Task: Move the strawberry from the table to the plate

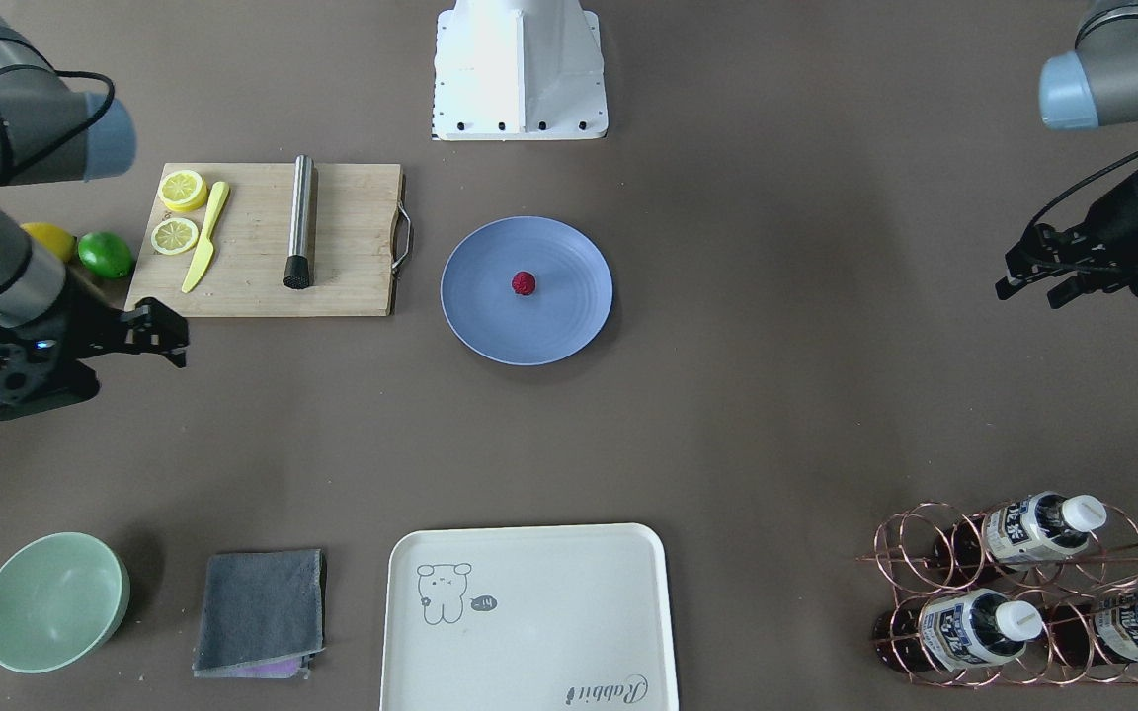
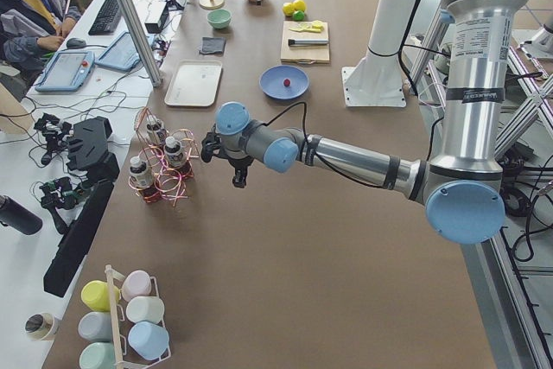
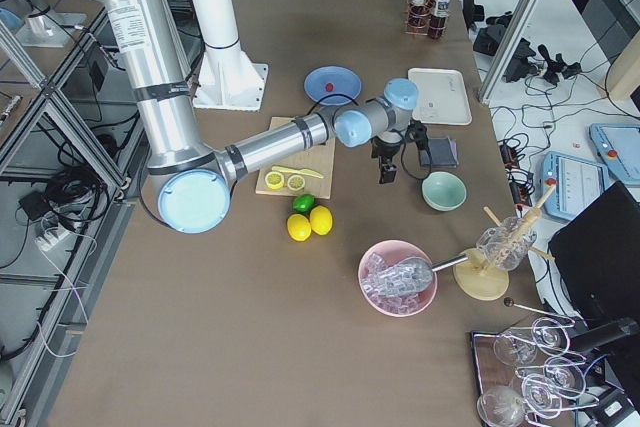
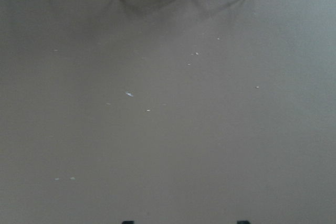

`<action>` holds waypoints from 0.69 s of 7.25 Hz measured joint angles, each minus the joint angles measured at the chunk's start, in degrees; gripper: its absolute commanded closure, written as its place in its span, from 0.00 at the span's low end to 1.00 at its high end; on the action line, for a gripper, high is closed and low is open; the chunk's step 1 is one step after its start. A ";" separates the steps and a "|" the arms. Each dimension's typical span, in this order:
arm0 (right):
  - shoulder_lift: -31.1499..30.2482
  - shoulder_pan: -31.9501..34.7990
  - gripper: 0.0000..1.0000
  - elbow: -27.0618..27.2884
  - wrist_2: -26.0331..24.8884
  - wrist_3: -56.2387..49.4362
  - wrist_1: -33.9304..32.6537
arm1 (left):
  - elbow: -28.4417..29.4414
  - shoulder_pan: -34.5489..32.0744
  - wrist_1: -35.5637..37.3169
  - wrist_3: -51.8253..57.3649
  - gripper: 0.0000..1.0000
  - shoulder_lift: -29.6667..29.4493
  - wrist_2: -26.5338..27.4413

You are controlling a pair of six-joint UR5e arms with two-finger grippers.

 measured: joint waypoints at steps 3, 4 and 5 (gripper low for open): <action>-6.19 15.06 0.00 -9.06 2.27 -22.87 -0.02 | 3.84 -9.05 2.28 16.00 0.03 5.19 -0.85; -6.65 17.94 0.00 -11.26 1.45 -26.28 -0.01 | 4.67 -10.76 2.44 17.51 0.03 5.96 -0.58; -7.08 19.69 0.00 -12.29 0.47 -28.03 0.09 | 5.64 -12.01 2.63 17.96 0.03 6.27 -0.40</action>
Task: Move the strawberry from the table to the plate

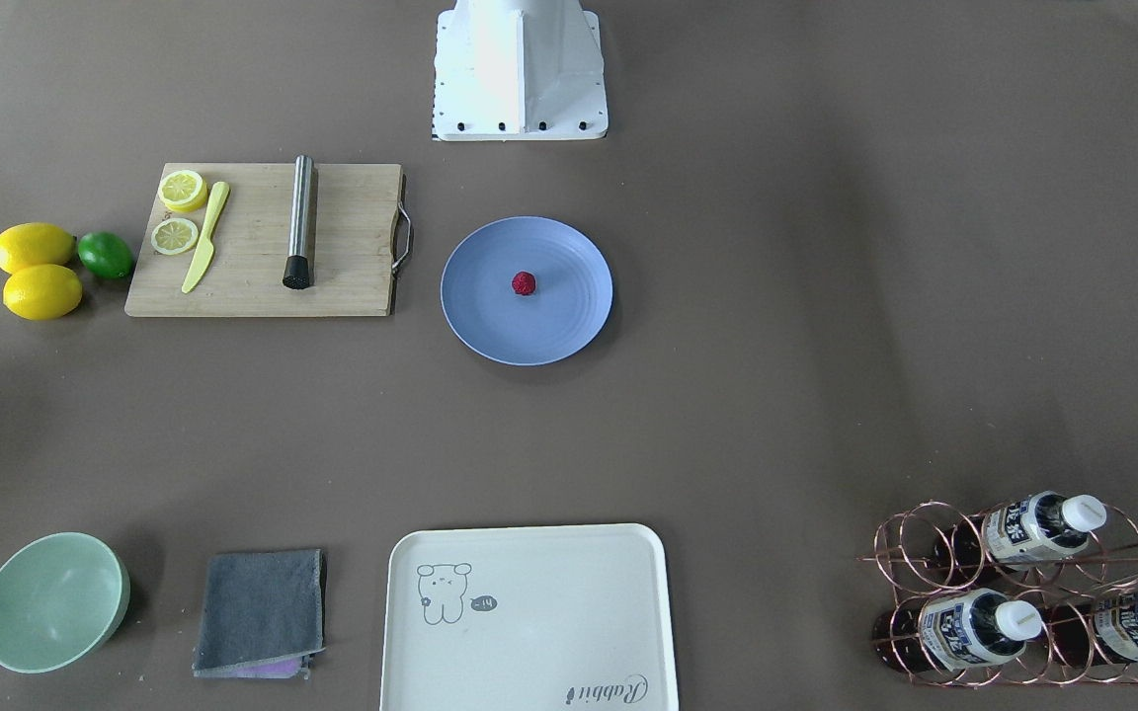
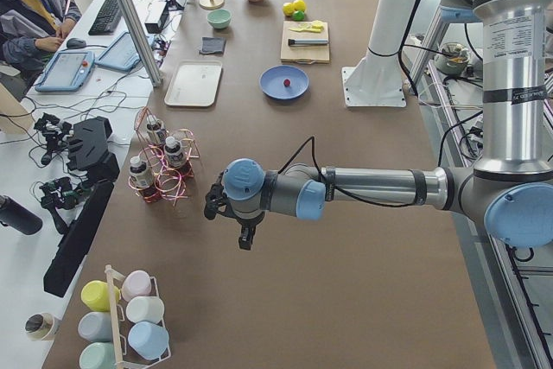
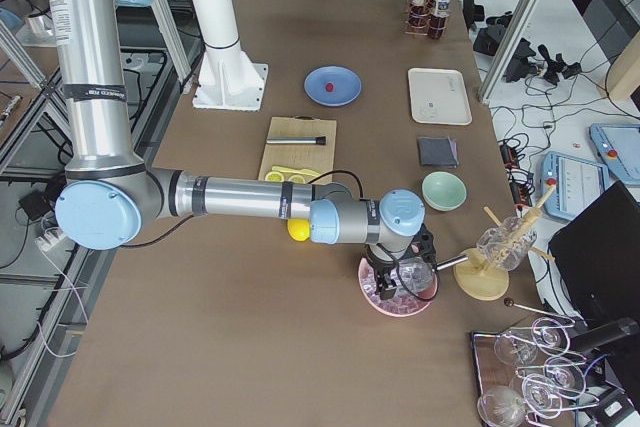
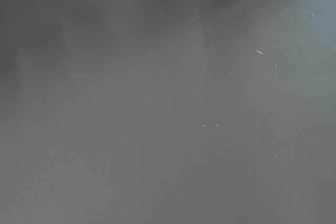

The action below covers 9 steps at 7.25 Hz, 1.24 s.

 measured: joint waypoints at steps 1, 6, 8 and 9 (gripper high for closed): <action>-0.26 0.67 0.00 -0.34 -0.54 -0.78 0.12 | 0.84 -0.95 0.03 0.19 0.03 0.05 0.14; -0.40 0.99 0.00 -0.33 -1.08 -0.86 0.29 | 0.96 -1.59 -0.41 0.70 0.03 -0.14 4.94; -0.41 0.99 0.00 -0.30 -1.20 -0.65 0.14 | 0.93 -1.59 -0.41 0.73 0.03 0.04 5.06; -0.43 0.99 0.00 -0.31 -1.25 -0.67 0.05 | 0.93 -1.59 -0.41 0.74 0.03 0.07 5.07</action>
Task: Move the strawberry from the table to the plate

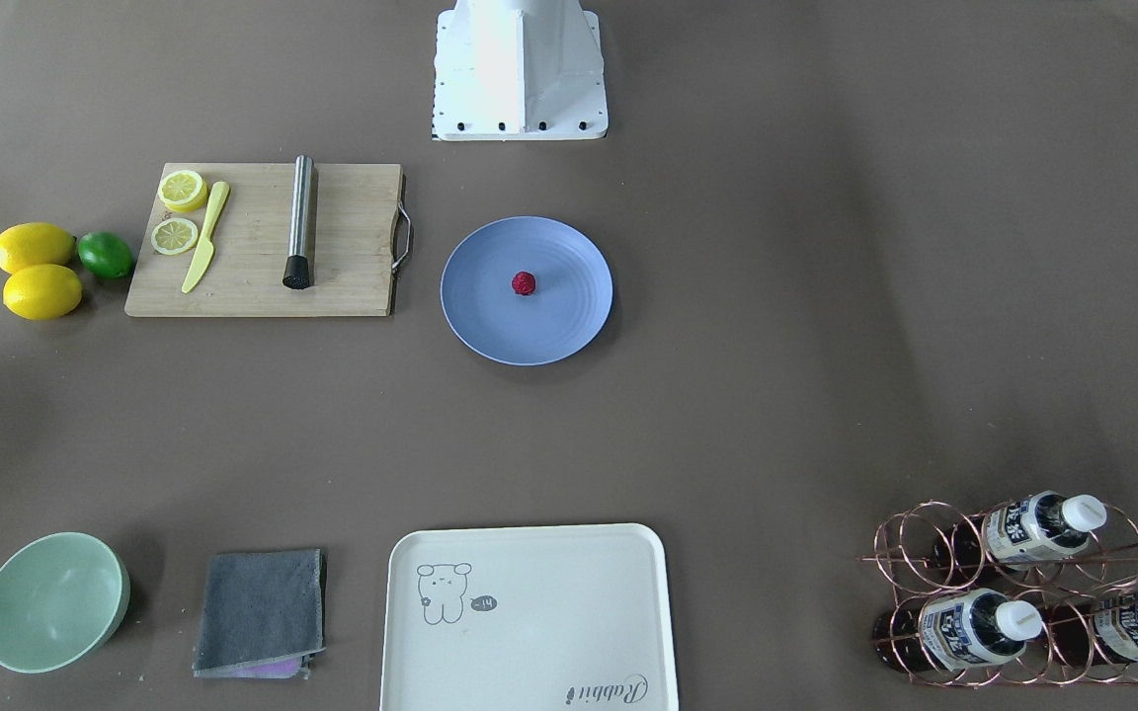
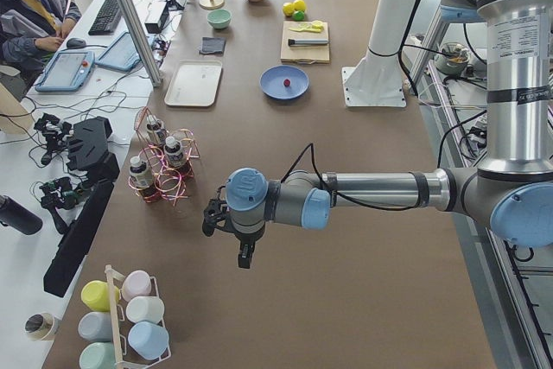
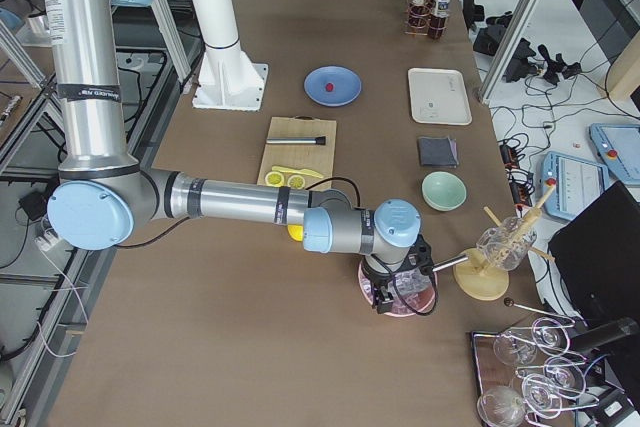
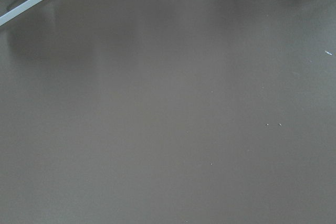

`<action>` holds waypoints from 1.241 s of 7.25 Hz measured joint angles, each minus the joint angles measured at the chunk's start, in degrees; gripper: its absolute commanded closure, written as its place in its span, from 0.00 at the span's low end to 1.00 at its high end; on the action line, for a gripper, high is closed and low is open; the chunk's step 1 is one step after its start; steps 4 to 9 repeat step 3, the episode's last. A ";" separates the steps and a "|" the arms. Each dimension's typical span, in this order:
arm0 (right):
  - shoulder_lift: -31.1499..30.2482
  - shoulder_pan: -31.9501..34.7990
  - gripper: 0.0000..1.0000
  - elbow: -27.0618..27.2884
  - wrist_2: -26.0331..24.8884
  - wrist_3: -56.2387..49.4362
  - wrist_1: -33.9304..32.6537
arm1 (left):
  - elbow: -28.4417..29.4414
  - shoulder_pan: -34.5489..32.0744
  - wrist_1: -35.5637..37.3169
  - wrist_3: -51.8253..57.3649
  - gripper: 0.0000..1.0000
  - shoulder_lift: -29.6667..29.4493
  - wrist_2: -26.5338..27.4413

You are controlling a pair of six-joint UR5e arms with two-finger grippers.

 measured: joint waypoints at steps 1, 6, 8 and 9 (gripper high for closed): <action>-0.06 0.00 0.00 0.02 -0.29 -0.05 -0.04 | 0.00 0.00 0.00 0.00 0.03 0.02 0.00; -0.10 0.04 0.00 0.13 -1.25 -0.15 -0.06 | -0.01 0.00 0.00 -0.01 0.03 0.06 0.00; -0.10 0.04 0.00 0.13 -1.25 -0.15 -0.06 | -0.01 0.00 0.00 -0.01 0.03 0.06 0.00; -0.10 0.04 0.00 0.13 -1.25 -0.15 -0.06 | -0.01 0.00 0.00 -0.01 0.03 0.06 0.00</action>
